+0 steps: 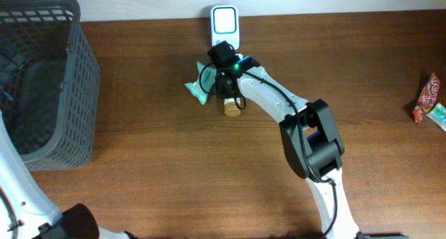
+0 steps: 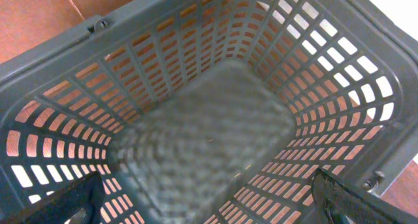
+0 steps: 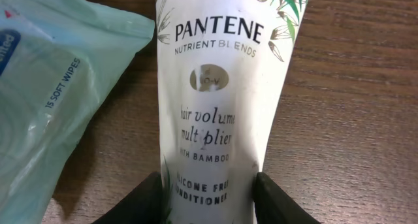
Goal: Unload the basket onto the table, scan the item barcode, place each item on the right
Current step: 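Carry the Pantene tube right and set it at the table edge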
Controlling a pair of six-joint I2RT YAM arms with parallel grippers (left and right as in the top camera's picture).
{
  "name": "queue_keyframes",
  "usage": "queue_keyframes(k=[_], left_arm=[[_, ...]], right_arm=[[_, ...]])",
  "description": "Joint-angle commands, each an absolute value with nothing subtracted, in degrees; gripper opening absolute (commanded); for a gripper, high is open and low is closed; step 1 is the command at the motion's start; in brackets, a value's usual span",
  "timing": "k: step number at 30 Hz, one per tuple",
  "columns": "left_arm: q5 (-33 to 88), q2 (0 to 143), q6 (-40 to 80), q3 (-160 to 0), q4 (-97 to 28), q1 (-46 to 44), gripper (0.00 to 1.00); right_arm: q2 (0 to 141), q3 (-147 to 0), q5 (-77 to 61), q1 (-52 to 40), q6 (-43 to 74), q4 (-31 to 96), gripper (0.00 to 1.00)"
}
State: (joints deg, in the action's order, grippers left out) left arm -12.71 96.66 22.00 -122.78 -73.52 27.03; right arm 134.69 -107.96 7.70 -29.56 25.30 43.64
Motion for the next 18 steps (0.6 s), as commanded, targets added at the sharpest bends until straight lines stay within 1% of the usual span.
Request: queue_keyframes(k=[1, 3, 6, 10, 11, 13, 14, 16, 18], left_arm=[[-13.32, 96.62, 21.1, -122.93, -73.43, 27.29, 0.99], [-13.32, 96.62, 21.1, -122.93, -73.43, 27.29, 0.99], [-13.32, 96.62, 21.1, -122.93, -73.43, 27.29, 0.99], [-13.32, 96.62, 21.1, -122.93, -73.43, 27.29, 0.99], [-13.32, 96.62, 21.1, -122.93, -73.43, 27.29, 0.99], [-13.32, 96.62, 21.12, -122.93, -73.43, 27.29, 0.99], [-13.32, 96.62, 21.1, -122.93, -73.43, 27.29, 0.99], [-13.32, 96.62, 21.1, -122.93, -73.43, 27.29, 0.99], [-13.32, 96.62, 21.12, -122.93, -73.43, 27.29, 0.99]], right_arm=[[135.44, -106.5, 8.23, -29.56, 25.36, 43.7, 0.22], [135.26, -107.37, 8.21, -29.5, 25.36, 43.24, 0.05], [133.91, -113.73, 8.19, -28.47, 25.36, 46.09, 0.04], [131.17, -131.07, 7.22, -25.08, 25.39, 59.7, 0.04], [131.17, -136.29, 4.29, -23.83, 25.39, 63.16, 0.04], [131.17, -141.97, -3.79, -21.91, 25.39, 66.04, 0.04], [131.17, -143.55, -9.85, -20.49, 25.41, 65.63, 0.04], [131.24, -143.68, -15.05, -18.68, 25.41, 62.52, 0.04], [132.42, -143.09, -11.92, -17.98, 25.34, 56.88, 0.04]])
